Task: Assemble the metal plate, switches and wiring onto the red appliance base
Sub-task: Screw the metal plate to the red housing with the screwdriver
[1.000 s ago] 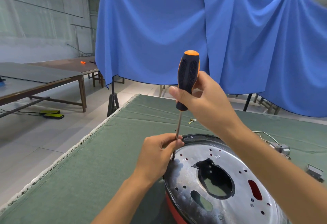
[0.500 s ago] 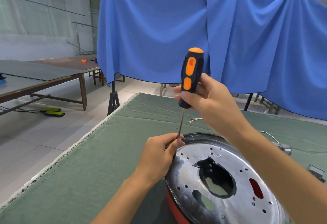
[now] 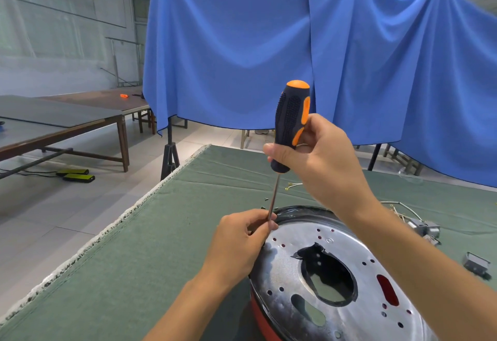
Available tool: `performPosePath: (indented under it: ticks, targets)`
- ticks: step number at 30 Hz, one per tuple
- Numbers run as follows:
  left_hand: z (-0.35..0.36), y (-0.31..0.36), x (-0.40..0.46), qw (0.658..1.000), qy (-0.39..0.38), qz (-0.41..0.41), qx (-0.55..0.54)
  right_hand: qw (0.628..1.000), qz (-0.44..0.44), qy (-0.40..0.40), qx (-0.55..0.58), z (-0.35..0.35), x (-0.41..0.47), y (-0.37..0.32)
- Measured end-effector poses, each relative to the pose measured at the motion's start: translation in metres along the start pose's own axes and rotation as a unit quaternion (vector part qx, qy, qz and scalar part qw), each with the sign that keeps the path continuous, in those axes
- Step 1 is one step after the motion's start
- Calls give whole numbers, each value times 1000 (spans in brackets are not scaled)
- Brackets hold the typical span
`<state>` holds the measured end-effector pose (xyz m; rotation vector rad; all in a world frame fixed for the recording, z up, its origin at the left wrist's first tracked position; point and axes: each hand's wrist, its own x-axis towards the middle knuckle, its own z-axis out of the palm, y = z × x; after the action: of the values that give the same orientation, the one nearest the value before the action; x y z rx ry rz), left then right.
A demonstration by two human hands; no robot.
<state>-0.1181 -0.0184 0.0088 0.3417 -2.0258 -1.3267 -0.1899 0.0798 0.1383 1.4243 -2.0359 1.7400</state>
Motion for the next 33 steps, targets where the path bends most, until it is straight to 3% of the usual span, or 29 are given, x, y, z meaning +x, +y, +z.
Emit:
performPosePath:
  ticks: [4,8,14,20,27,33]
  targets:
    - [-1,2,-1,1000,-7,1,-2,999,-6,-2,-41,-1,-2,-1]
    - [-2,4,1,1000,-4,1,0,997,-14,-64,52,1,-6,-1]
    - [0,6,-2,1000,0,-6,-23,997,-12,61,-37,2,-7,0]
    - [-1,4,0,1000,0,-6,-22,998,-19,-48,32,-1,-6,-5]
    - [1,4,-1,999,1,-9,-30,994,-1,78,-81,4,-3,3]
    - [-1,2,2,1000,2,-7,-24,999,-24,-29,-23,0,-4,3]
